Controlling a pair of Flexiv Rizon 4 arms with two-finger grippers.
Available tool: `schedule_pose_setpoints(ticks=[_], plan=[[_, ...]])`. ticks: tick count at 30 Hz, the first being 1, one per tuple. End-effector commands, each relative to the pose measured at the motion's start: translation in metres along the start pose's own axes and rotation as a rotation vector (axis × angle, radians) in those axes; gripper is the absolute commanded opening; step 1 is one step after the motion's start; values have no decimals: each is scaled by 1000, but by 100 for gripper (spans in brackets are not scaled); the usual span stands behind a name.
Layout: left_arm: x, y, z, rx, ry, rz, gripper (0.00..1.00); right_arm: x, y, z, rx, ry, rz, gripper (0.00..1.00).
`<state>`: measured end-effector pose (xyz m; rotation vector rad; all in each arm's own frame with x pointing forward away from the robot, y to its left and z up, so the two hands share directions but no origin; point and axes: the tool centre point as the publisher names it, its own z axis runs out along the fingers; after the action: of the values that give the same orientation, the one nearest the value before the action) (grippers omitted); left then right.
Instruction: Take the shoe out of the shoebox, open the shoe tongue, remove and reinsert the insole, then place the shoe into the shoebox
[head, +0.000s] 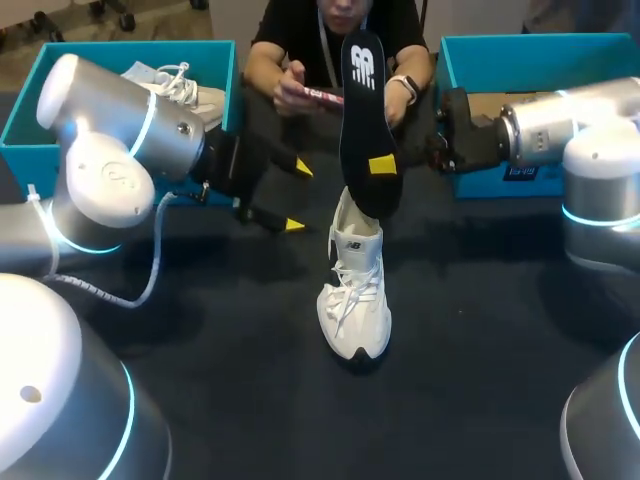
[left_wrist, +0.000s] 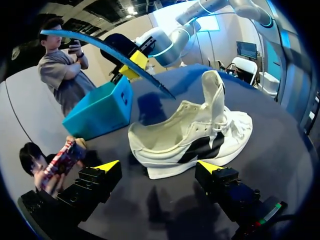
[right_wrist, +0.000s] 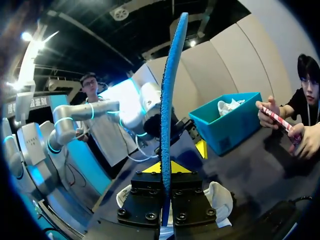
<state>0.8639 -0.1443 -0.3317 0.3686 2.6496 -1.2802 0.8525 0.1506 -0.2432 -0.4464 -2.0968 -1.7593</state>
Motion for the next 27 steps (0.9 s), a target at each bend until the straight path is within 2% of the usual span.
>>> schedule_pose_setpoints(ticks=[1,5,14,27], plan=[[2,5,9,1,0,-14,100,0,0,1,3,-1,1,0],[5,6,16,-4,15,-19,100,0,0,1,3,-1,1,0],[5,0,24,4,2,-52,100,-24,-7,4,-15,3,-26,0],[6,-1,40,4,10,-85,100,-26,-22,4,-52,19,8,0]])
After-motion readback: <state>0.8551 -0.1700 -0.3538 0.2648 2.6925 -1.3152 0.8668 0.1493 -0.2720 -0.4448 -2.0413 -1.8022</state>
